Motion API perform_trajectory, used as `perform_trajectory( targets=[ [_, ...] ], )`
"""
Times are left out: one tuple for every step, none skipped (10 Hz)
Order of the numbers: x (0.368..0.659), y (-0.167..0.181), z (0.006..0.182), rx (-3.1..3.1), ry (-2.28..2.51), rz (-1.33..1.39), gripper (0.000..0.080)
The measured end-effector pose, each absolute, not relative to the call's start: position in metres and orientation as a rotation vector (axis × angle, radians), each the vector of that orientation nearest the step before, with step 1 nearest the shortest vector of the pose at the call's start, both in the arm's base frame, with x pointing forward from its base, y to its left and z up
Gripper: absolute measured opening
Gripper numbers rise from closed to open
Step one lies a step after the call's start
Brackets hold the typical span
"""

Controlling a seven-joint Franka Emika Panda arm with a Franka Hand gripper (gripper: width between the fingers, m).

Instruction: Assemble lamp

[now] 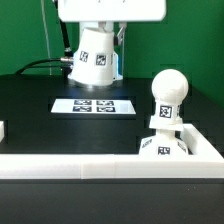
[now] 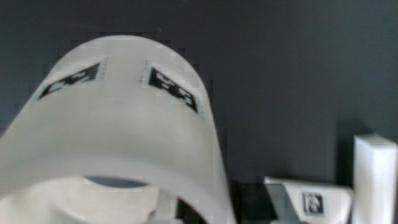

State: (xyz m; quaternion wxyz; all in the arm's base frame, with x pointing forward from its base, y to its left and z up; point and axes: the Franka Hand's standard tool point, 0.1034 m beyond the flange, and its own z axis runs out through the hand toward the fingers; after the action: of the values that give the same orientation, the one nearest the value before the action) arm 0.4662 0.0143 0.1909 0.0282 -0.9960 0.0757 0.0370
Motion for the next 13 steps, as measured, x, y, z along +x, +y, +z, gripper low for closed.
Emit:
perform_trajectory(
  targets=[
    [0.485,0.02,0.203,-3.073,0.274,0.087,0.0044],
    [0.481,0.018,0.196,-3.076,0.246,0.081,0.0044],
    [0.477,0.017,0.193,-3.076,0.251,0.095,0.0044],
    [0.478,0.017,0.193,-3.076,0.251,0.093,0.0044],
    [0.478,0.017,0.193,-3.076,0.251,0.094,0.0044],
    [0.478,0.02,0.194,-3.075,0.258,0.093,0.0044],
    [0.485,0.035,0.2,-3.07,0.259,0.075,0.0044],
    [0.498,0.05,0.209,-3.067,0.265,0.064,0.0044],
    [0.516,0.061,0.218,-3.06,0.27,0.068,0.0044],
    [0.535,0.072,0.227,-3.059,0.299,0.085,0.0044],
    [0.55,0.087,0.235,-3.06,0.32,0.109,0.0044],
    [0.555,0.09,0.235,-3.064,0.299,0.101,0.0044],
    [0.554,0.089,0.234,-3.064,0.302,0.106,0.0044]
  ],
)
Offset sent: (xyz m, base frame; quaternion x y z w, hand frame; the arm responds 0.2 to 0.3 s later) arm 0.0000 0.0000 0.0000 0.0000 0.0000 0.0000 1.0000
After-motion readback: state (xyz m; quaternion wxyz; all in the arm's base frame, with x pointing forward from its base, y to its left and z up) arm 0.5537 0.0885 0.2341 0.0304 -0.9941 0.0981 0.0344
